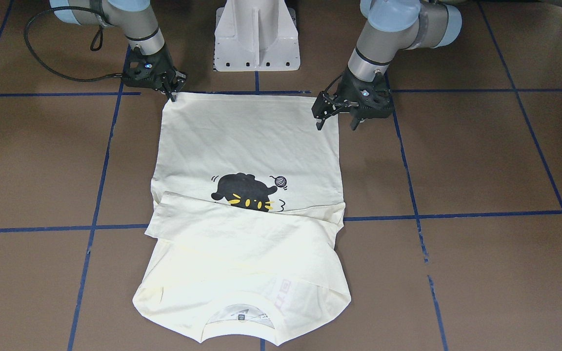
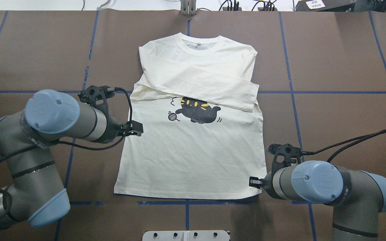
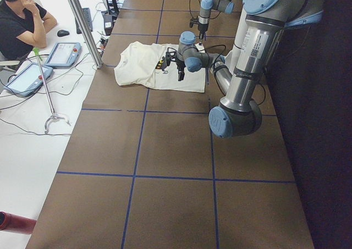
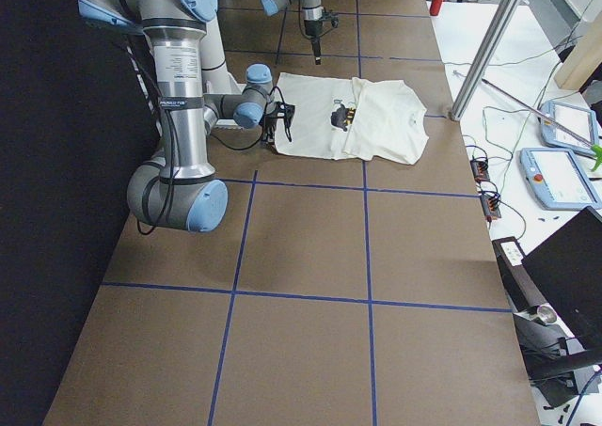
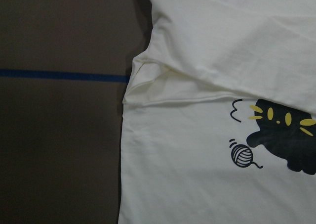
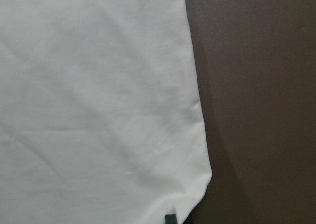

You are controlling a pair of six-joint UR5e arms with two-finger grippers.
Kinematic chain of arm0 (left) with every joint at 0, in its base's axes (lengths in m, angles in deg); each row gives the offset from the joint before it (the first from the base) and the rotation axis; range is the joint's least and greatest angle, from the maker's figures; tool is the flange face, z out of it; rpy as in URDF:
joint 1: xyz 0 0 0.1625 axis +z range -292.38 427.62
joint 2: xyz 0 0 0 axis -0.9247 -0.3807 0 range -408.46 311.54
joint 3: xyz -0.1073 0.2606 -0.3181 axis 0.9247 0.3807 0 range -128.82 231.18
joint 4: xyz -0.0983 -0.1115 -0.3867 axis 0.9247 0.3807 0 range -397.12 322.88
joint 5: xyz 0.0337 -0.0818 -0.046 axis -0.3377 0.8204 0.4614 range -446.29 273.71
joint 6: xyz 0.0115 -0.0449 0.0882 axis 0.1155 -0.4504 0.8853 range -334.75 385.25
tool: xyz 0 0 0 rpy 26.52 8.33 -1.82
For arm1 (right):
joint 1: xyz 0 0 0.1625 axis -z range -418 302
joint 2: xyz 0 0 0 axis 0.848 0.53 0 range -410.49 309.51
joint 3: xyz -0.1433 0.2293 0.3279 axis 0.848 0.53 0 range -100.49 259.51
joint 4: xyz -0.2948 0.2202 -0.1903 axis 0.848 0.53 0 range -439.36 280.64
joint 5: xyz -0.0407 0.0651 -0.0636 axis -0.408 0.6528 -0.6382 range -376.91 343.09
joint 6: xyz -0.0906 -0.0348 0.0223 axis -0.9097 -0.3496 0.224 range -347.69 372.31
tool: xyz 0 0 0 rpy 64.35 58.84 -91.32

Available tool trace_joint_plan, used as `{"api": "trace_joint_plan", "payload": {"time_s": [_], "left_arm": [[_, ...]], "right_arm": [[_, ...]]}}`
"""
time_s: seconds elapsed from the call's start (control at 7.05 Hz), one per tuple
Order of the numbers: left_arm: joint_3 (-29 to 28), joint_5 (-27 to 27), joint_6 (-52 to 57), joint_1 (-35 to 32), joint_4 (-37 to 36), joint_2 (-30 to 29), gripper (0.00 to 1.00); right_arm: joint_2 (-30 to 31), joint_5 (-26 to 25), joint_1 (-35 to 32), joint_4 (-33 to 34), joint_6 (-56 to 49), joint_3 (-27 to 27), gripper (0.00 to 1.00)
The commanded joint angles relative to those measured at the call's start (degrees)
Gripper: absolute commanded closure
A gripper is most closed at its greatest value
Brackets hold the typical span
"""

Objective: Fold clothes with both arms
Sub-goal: 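Slide both grippers to the hem corners nearest the robot and grasp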

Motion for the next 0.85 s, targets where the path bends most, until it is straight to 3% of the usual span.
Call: {"api": "trace_joint_plan", "payload": {"time_s": [0.0, 0.28, 0.71], "left_arm": [[1.01, -5.05, -11.3, 7.87, -0.3, 3.93, 0.14], [2.07, -5.35, -13.43, 8.95, -0.39, 8.68, 0.17], [1.55, -5.35, -14.83, 11.05, -0.39, 8.78, 0.19]], "right_arm": [[-0.13, -0.63, -0.43, -0.08, 0.16, -0.55, 1.0], [-0.31, -0.64, -0.43, -0.08, 0.17, -0.73, 1.0], [-0.31, -0.55, -0.95, -0.17, -0.01, -0.73, 1.0]]}}
